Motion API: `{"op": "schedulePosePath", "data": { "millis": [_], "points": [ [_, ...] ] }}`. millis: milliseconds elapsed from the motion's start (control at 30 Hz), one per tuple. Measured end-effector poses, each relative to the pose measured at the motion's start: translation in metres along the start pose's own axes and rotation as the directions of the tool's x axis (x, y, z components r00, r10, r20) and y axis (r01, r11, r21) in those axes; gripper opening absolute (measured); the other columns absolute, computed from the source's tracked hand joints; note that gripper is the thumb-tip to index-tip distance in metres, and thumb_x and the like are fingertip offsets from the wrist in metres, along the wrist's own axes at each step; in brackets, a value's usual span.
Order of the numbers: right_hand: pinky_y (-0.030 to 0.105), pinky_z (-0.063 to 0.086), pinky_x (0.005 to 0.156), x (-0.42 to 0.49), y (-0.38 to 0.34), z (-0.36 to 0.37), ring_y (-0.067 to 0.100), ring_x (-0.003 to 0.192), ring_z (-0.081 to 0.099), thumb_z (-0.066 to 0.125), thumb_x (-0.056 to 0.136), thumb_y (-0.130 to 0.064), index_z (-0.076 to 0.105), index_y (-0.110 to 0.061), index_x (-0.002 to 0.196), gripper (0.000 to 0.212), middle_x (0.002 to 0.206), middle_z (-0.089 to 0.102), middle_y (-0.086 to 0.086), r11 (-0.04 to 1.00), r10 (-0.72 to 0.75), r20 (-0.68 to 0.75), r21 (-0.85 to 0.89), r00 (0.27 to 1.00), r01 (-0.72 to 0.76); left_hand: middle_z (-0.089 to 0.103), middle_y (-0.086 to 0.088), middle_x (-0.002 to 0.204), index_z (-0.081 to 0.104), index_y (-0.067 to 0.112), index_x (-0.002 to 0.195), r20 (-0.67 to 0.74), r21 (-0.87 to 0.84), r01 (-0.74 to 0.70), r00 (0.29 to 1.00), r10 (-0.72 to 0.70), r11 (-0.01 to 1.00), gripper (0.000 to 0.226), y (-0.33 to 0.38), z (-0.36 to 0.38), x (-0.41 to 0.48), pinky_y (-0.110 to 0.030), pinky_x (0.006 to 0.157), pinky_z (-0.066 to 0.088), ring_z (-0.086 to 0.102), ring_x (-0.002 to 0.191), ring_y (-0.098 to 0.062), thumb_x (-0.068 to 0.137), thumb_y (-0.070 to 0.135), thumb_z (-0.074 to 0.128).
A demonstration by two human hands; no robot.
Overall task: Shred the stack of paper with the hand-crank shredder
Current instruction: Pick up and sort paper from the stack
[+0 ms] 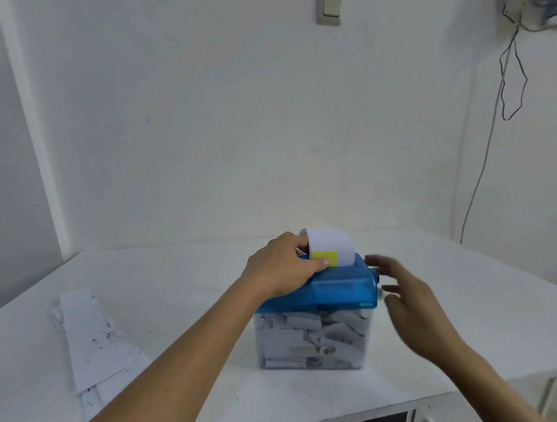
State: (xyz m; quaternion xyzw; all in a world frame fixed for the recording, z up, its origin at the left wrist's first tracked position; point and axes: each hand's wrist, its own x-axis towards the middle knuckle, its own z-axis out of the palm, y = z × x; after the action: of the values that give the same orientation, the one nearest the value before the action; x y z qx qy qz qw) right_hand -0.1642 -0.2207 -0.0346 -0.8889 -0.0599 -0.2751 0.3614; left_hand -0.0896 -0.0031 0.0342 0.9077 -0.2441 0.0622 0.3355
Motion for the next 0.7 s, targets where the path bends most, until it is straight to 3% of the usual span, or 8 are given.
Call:
{"op": "schedulePosePath", "data": {
  "millis": [100,200,333,433,567,700],
  "points": [
    [0.026,0.037,0.109,-0.009,0.009,0.013,-0.002,0.124,0.042,0.050,0.094,-0.001,0.026,-0.044,0.147,0.072,0.139,0.042,-0.024,0.983,-0.044,0.150,-0.171,0.988,0.070,0.056,0.013,0.123,0.064,0.038,0.123,-0.004,0.000,0.010,1.000,-0.010,1.000,0.035,0.000,0.000,0.000,-0.034,0.084,0.042,0.056,0.111,-0.013,0.092,0.055,0.065],
    [0.024,0.033,0.108,-0.011,0.011,0.023,0.003,0.118,0.041,0.052,0.097,-0.012,0.028,-0.031,0.146,0.058,0.136,0.041,-0.017,0.950,-0.055,0.170,-0.294,0.984,0.104,0.055,0.014,0.122,0.064,0.038,0.123,-0.015,0.005,0.009,1.000,-0.009,1.000,0.034,0.001,0.002,0.000,-0.034,0.084,0.043,0.056,0.112,-0.012,0.093,0.053,0.065],
    [0.026,0.047,0.093,-0.015,0.011,0.029,0.009,0.101,0.044,0.049,0.097,-0.011,0.034,-0.021,0.137,0.043,0.124,0.042,-0.007,0.934,-0.022,0.214,-0.343,0.977,0.096,0.055,0.014,0.126,0.061,0.037,0.125,-0.010,0.034,0.018,1.000,-0.018,0.999,0.037,0.001,0.003,0.000,-0.034,0.083,0.043,0.055,0.111,-0.011,0.093,0.055,0.064],
    [0.028,0.055,0.080,-0.019,0.006,0.025,0.013,0.087,0.057,0.047,0.099,-0.015,0.032,-0.022,0.128,0.033,0.106,0.054,-0.009,0.933,0.048,0.242,-0.358,0.969,0.043,0.054,0.013,0.127,0.060,0.035,0.129,-0.012,0.094,0.019,1.000,-0.017,0.995,0.041,0.003,0.004,-0.003,-0.033,0.082,0.042,0.055,0.110,-0.013,0.094,0.056,0.062],
    [0.021,0.047,0.059,-0.024,-0.004,0.022,0.014,0.069,0.058,0.050,0.100,-0.019,0.025,-0.027,0.118,0.032,0.082,0.054,-0.010,0.925,0.097,0.253,-0.379,0.963,0.007,0.055,0.014,0.124,0.063,0.036,0.121,-0.021,0.097,0.014,1.000,-0.012,0.995,0.033,0.005,0.005,-0.006,-0.032,0.080,0.040,0.055,0.105,-0.012,0.098,0.058,0.054],
    [0.019,0.043,0.056,-0.024,-0.013,0.020,0.012,0.068,0.056,0.052,0.101,-0.025,0.025,-0.026,0.122,0.034,0.080,0.050,-0.012,0.913,0.146,0.243,-0.407,0.959,-0.035,0.061,0.017,0.113,0.069,0.030,0.110,-0.083,0.031,-0.011,0.996,0.014,0.999,0.031,0.001,0.004,-0.007,-0.036,0.083,0.048,0.058,0.101,-0.014,0.103,0.052,0.048]
  ]
}}
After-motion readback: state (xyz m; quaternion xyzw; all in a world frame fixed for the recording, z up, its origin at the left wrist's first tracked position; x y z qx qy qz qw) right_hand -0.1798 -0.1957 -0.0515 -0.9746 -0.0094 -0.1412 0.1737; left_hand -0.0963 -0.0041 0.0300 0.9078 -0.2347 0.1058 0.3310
